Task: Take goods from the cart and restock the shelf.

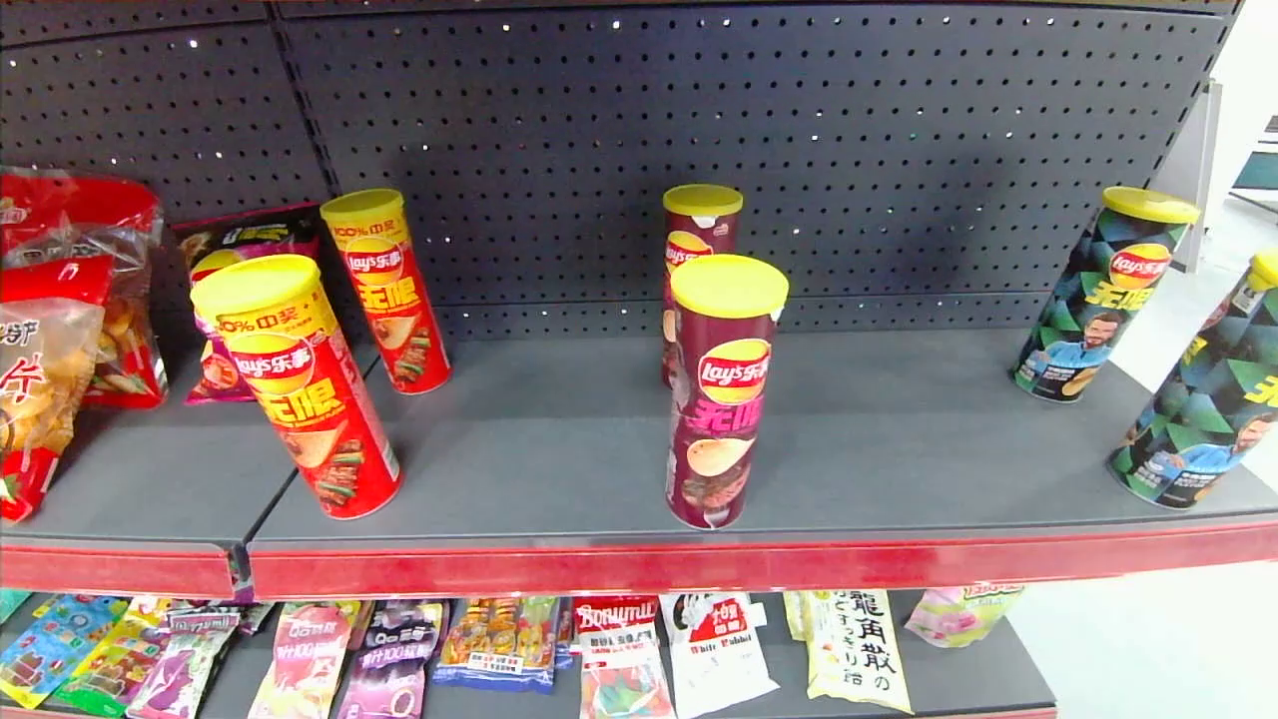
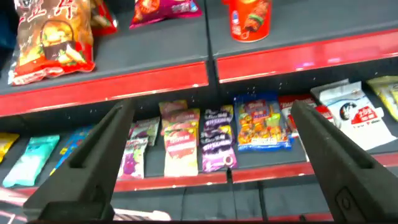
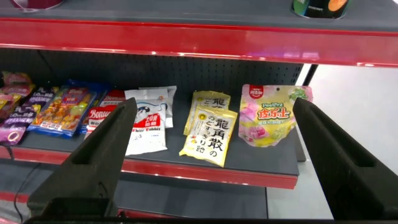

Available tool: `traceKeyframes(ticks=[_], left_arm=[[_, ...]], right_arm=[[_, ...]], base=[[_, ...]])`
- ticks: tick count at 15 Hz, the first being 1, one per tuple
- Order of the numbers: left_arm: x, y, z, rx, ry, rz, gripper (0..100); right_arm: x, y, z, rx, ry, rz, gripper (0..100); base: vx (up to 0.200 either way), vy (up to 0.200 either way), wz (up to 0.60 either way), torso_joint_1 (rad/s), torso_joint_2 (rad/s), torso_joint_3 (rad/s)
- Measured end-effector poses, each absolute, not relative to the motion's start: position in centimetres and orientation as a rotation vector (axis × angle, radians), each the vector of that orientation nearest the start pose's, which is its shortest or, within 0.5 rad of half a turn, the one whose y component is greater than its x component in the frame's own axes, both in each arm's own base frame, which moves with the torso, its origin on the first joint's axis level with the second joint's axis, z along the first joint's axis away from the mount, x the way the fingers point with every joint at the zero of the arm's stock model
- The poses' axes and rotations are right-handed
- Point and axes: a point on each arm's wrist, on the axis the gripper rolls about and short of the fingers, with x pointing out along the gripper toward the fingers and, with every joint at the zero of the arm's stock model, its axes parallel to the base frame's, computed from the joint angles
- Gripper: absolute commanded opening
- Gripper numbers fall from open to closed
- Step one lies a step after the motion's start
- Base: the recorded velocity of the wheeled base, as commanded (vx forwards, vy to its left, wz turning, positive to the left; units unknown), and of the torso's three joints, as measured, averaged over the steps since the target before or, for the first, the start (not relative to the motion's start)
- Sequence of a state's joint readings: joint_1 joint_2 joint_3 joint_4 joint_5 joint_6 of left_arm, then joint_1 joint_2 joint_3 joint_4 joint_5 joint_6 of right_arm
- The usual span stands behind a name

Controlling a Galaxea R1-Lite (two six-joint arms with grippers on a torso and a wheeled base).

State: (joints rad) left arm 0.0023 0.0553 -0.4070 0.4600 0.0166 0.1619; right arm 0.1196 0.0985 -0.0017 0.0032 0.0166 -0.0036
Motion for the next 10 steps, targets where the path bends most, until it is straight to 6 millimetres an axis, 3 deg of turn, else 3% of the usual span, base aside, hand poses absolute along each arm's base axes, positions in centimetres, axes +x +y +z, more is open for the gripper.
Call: traceKeyframes(ticks=[5, 8, 10], left_arm=[[-4.6, 0.0, 11.5, 0.100, 0.021, 0.012, 100], [-3.1, -0.4, 9.9, 0.040, -0.072, -0.150, 100], [-2.9, -0.3, 9.9, 0.020, -0.122, -0.142, 100]], right_arm=[[-1.5, -0.1, 7.8, -0.008, 0.100, 0.136, 100], [-1.5, -0.1, 7.8, -0.008, 0.099, 0.136, 100], [-1.5, -0.1, 7.8, -0.007, 0.100, 0.136, 100]], base=[[0.000, 0.000, 0.00, 0.000, 0.00, 0.000], [0.000, 0.000, 0.00, 0.000, 0.00, 0.000], [0.000, 0.000, 0.00, 0.000, 0.00, 0.000]])
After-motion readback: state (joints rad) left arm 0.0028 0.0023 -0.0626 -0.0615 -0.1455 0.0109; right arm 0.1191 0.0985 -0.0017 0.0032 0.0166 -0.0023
